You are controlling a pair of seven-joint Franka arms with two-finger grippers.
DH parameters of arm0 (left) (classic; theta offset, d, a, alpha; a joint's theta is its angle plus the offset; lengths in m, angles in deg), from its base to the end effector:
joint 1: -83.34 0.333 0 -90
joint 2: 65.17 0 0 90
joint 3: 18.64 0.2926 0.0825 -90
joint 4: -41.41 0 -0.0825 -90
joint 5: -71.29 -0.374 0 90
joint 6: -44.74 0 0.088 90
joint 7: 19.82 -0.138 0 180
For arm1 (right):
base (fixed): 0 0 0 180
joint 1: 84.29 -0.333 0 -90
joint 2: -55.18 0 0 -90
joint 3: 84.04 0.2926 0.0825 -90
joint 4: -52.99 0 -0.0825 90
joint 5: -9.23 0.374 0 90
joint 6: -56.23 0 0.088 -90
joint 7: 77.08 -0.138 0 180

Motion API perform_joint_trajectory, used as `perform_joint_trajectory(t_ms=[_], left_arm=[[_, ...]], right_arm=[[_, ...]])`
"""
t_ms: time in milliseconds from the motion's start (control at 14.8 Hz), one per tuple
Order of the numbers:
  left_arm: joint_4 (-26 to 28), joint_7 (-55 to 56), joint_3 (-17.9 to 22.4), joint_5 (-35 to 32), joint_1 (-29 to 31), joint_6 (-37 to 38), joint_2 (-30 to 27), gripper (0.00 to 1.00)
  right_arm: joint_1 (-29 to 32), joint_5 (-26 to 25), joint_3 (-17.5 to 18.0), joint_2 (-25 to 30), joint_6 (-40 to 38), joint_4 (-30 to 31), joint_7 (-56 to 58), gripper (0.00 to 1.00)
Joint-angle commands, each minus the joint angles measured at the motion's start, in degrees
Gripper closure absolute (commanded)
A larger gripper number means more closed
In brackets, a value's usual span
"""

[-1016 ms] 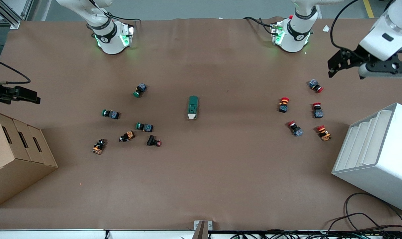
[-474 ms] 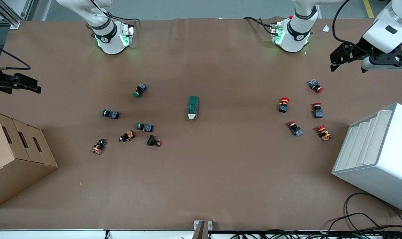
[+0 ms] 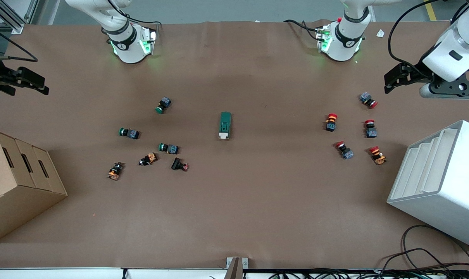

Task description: Close load switch with both arms

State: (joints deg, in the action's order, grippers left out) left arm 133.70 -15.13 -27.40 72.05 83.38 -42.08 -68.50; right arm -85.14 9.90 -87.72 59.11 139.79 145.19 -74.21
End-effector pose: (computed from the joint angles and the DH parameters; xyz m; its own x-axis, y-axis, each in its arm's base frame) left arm 0.5141 -0.0828 0.5776 0.9968 -0.0703 -0.0383 -0.0703 -0.9975 0.0013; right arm 0.5094 -0.0245 0.5795 0.9967 0.0027 -0.0813 0.0010 -0.9998 -0.0202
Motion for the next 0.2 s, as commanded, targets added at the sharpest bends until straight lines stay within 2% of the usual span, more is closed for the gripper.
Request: perform_joint_trajectory(t_ms=[0, 135], left_arm=[[-1.6, 0.1, 0.1, 0.5, 0.1, 1.4, 0.2, 0.0], [-1.7, 0.1, 0.1, 0.4, 0.1, 1.5, 0.0, 0.0]], right_arm=[[-0.6, 0.4, -0.4, 3.5, 0.9, 2.4, 0.1, 0.0], [-0.1, 0.3, -0.3, 3.5, 1.1, 2.5, 0.1, 0.0]])
